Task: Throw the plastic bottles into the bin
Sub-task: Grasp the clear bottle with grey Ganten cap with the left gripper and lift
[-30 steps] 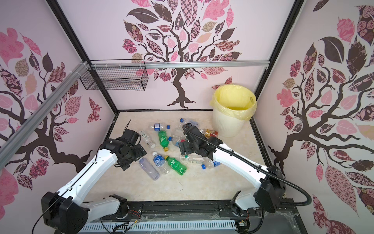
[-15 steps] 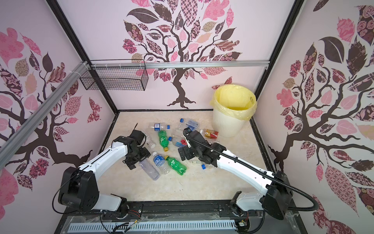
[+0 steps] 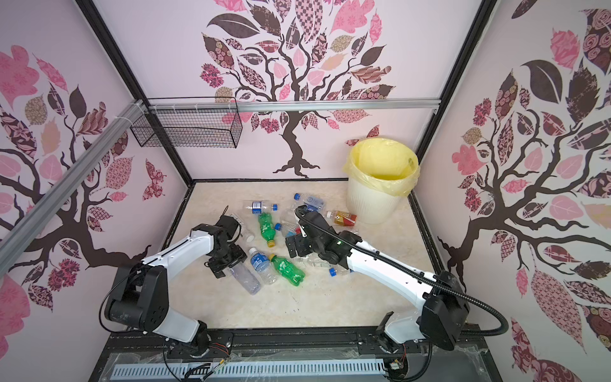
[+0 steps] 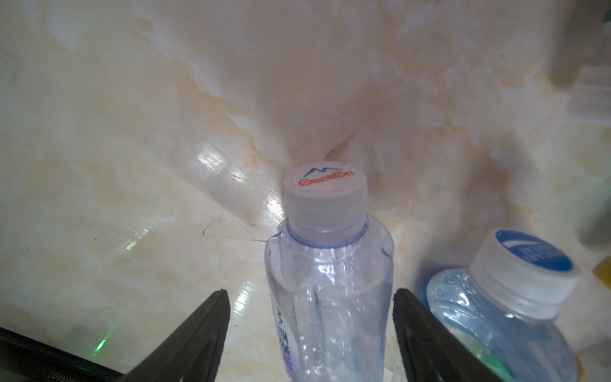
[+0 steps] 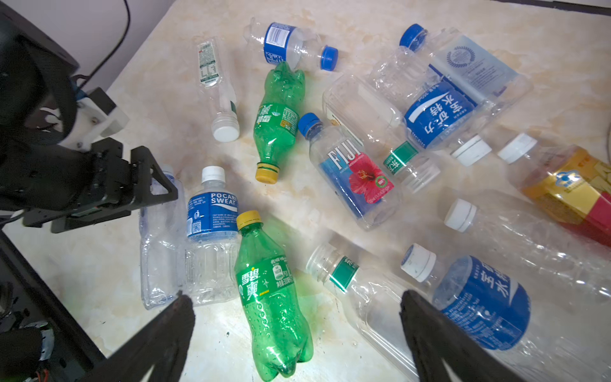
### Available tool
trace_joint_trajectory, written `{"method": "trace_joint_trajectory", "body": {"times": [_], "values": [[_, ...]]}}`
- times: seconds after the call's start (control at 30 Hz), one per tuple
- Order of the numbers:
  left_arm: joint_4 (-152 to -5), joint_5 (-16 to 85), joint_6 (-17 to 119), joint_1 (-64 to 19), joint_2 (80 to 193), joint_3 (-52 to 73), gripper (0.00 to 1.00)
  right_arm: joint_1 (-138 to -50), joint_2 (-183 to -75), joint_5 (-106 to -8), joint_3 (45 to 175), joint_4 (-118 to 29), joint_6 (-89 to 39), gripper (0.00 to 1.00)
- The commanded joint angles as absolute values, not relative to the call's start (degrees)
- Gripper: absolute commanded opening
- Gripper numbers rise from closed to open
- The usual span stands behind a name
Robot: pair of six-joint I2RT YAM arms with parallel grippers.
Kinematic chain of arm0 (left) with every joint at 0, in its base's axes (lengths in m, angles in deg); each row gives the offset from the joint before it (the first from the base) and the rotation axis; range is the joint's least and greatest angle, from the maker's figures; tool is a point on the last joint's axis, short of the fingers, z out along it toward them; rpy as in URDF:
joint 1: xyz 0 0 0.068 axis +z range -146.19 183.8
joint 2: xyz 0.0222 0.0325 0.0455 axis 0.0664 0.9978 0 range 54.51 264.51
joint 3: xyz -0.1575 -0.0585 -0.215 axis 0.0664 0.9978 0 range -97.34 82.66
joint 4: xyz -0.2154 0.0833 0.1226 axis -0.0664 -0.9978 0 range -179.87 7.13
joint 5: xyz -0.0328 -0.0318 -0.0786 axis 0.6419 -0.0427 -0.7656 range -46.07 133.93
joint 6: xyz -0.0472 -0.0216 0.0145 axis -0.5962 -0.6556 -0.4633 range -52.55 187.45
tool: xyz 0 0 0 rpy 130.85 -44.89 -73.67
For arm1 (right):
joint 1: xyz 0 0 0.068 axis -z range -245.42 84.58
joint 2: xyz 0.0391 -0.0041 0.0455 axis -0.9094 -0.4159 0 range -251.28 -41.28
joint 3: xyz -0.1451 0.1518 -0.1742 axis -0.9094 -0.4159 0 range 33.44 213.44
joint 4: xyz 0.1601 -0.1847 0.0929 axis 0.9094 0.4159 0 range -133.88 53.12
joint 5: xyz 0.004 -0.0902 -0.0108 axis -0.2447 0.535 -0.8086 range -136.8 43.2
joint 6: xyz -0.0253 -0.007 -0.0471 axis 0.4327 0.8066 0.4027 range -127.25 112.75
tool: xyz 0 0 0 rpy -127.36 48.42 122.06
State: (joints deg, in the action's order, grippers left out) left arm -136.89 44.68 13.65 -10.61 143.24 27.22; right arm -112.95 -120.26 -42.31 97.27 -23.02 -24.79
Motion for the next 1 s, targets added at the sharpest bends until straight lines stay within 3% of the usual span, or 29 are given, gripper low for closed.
{"method": "trace_joint_trajectory", "body": {"times": [0.0,0.23,0.53,0.97], "values": [[-136.0,44.9,14.6,-10.0,144.6,27.8,0.75,-113.3,-118.7,-43.5,98.2,-23.1,-23.4,0.99],[-134.9,45.3,15.9,-8.9,147.9,27.9,0.55,-113.3,-120.8,-40.2,103.3,-18.1,-21.4,0.99],[-137.7,45.9,18.3,-8.7,147.4,22.5,0.4,-113.2,-124.7,-41.5,111.5,-11.6,-21.8,0.99],[-139.5,42.1,19.3,-9.4,138.7,7.8,0.39,-112.2,-126.5,-50.6,120.9,-6.0,-26.1,0.99]]}}
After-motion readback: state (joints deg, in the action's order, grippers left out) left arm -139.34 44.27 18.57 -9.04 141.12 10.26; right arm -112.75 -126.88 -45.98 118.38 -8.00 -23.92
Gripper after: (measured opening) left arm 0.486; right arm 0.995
